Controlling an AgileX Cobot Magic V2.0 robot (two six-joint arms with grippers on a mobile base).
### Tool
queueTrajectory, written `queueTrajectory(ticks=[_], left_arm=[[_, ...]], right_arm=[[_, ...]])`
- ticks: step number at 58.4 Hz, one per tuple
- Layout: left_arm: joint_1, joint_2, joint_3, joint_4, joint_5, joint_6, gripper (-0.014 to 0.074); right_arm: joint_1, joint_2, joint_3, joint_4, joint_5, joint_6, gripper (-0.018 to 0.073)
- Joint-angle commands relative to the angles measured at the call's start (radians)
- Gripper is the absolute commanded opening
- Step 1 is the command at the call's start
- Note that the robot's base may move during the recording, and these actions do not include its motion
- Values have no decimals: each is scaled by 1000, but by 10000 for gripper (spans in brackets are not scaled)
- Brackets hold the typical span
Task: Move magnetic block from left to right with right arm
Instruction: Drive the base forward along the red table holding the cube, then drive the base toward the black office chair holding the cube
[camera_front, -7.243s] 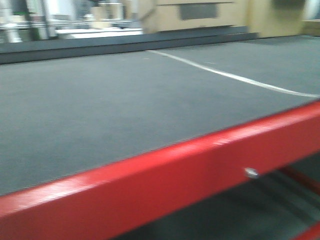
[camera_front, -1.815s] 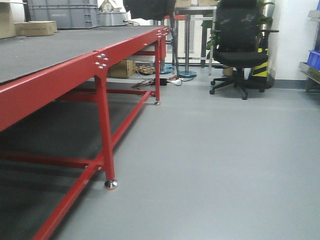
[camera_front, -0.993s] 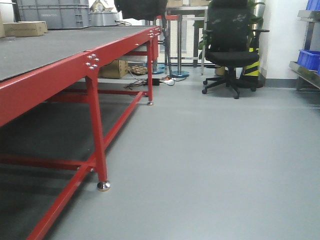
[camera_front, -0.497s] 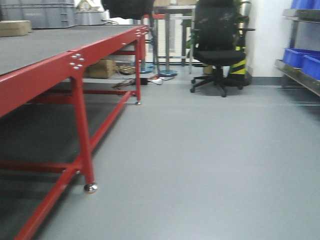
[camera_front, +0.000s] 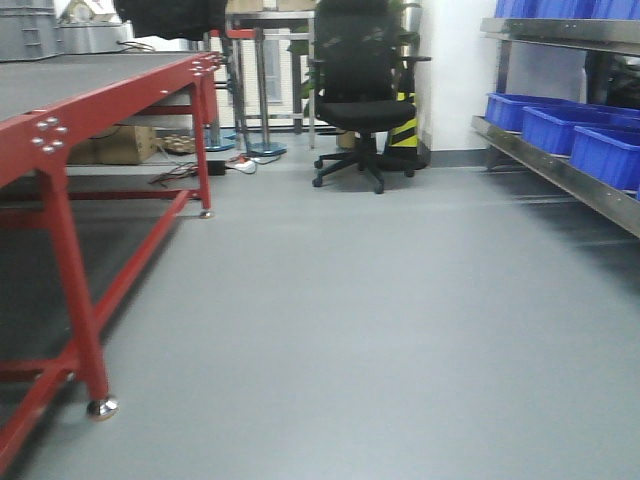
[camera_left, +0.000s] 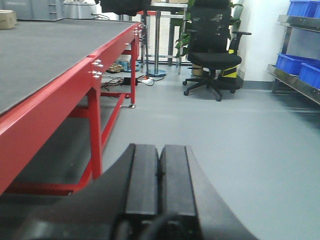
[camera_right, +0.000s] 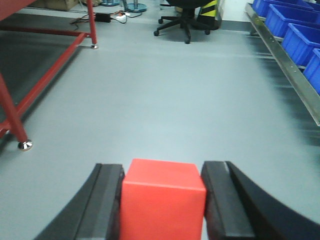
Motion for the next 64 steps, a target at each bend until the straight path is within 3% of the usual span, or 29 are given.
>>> queueTrajectory(ticks=[1,64], left_arm=[[0,-13,8,-5,-85,-6,-126],[0,-13,8,-5,-85,-6,-126]], right_arm=[[-3,8,-27,-19,-83,-11,153],[-3,8,-27,-19,-83,-11,153]])
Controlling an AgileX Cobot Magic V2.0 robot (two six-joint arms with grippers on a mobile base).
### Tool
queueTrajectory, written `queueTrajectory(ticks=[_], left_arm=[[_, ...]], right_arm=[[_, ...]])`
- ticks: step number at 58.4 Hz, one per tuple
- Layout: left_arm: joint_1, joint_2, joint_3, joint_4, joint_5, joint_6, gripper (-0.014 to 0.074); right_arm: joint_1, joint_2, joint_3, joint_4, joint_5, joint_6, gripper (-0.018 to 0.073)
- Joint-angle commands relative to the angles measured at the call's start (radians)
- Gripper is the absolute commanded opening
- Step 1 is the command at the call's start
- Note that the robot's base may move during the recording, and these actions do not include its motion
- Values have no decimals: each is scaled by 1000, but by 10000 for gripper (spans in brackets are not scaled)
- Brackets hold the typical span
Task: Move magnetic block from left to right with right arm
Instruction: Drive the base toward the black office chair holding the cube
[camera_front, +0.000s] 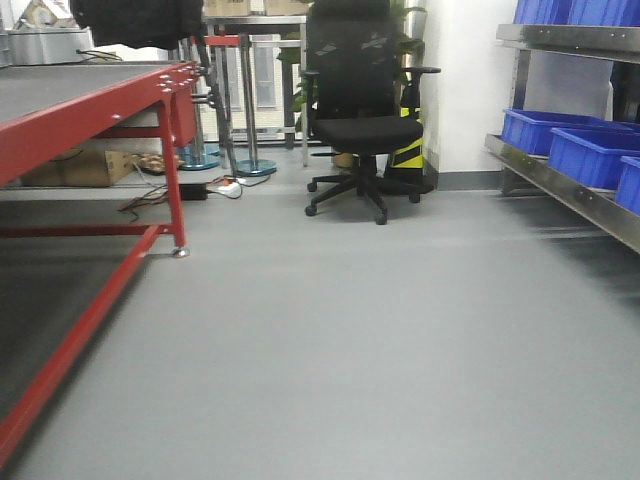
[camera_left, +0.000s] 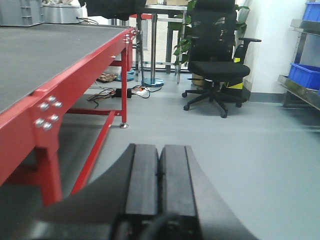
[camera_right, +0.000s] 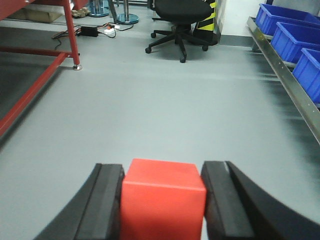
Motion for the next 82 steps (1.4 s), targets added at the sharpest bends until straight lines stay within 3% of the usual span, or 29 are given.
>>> queueTrajectory(ticks=[1,82], left_arm=[[0,-13,8,-5,-85,-6,-126],[0,-13,8,-5,-85,-6,-126]], right_arm=[[-3,8,-27,-19,-83,-11,153],[-3,8,-27,-19,-83,-11,153]])
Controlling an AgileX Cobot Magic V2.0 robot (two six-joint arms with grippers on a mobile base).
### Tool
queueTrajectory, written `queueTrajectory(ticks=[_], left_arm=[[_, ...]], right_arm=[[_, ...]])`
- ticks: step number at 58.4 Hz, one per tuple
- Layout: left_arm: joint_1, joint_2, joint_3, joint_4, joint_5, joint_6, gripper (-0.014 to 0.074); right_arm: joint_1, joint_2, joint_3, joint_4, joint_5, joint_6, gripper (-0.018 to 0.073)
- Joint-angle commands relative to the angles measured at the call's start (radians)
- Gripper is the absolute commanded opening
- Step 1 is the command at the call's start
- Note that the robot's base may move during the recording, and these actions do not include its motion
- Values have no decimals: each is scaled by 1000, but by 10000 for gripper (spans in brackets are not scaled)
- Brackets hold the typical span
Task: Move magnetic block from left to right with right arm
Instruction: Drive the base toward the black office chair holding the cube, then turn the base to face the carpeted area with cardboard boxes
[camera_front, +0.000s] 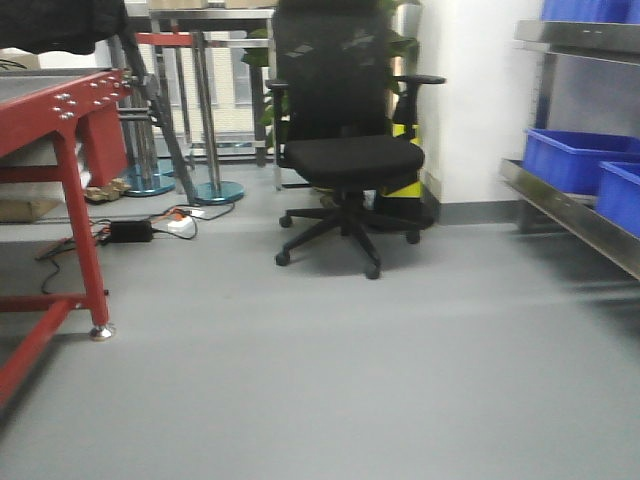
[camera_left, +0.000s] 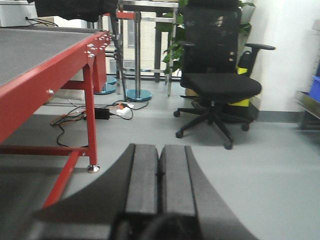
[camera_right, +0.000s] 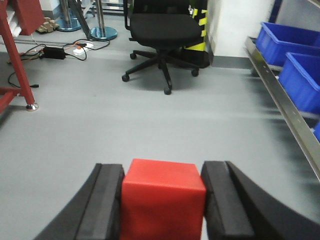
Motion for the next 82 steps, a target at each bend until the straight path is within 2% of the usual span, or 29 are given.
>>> queueTrajectory(ticks=[1,82], left_arm=[[0,-13,8,-5,-85,-6,-126],[0,-13,8,-5,-85,-6,-126]], right_arm=[[-3,8,-27,-19,-83,-11,153],[-4,8,-27,-19,-83,-11,153]])
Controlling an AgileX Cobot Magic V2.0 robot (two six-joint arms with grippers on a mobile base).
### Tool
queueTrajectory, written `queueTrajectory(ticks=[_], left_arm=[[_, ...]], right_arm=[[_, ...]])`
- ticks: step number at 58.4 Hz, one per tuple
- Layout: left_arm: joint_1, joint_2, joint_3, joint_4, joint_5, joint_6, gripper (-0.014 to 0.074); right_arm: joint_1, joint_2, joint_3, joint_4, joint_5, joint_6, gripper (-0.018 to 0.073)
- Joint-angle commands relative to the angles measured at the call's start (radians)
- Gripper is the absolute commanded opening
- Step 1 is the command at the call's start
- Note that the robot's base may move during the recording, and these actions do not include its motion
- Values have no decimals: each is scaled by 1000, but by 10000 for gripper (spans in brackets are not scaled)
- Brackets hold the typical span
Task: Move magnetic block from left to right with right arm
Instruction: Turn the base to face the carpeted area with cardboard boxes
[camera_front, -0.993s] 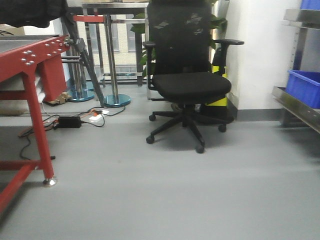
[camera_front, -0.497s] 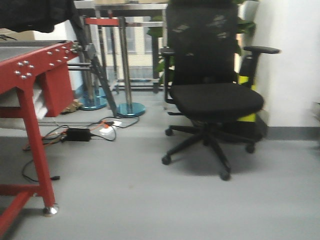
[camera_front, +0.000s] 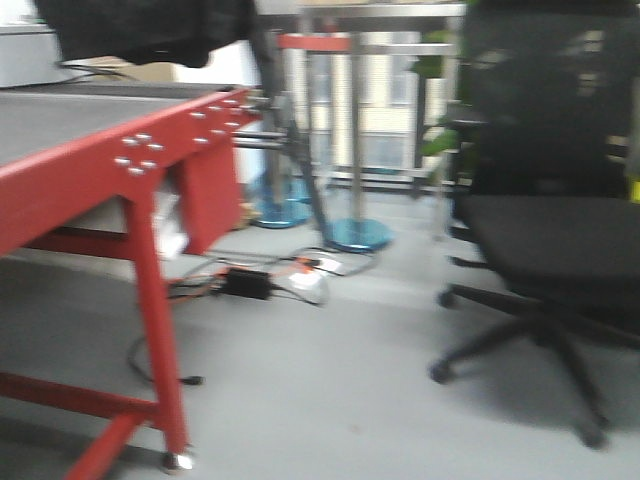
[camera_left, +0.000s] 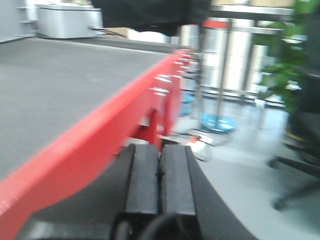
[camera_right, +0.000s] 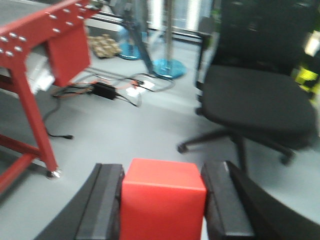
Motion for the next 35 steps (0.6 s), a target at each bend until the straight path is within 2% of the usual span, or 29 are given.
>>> queueTrajectory(ticks=[1,35], left_arm=[[0,-13,8,-5,-85,-6,-126],[0,-13,8,-5,-85,-6,-126]], right_arm=[[-4,8,-27,-19,-83,-11,153],[-4,8,-27,-19,-83,-11,153]])
